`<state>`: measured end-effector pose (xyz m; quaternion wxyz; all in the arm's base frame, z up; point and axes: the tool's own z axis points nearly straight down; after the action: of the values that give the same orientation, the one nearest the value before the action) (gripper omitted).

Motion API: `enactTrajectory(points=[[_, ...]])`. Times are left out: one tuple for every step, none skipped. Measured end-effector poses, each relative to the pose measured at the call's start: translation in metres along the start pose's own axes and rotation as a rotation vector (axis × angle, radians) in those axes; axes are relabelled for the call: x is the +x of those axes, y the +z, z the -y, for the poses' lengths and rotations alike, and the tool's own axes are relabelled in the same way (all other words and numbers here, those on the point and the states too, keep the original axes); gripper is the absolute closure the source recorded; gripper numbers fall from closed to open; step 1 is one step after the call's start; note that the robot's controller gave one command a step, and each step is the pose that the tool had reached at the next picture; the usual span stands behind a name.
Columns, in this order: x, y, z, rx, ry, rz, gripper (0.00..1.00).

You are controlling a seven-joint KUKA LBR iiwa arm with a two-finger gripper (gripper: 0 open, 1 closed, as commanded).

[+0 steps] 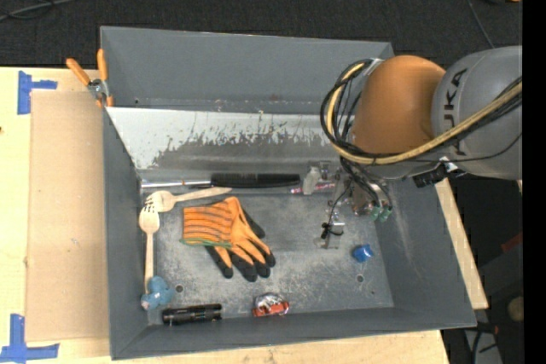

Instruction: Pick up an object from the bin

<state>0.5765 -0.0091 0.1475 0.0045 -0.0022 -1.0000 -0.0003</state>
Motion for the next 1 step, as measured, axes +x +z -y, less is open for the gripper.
enactTrajectory(points=[[-0.0018, -0.0044, 0.0000, 0.000, 0.000, 0.008, 0.00]])
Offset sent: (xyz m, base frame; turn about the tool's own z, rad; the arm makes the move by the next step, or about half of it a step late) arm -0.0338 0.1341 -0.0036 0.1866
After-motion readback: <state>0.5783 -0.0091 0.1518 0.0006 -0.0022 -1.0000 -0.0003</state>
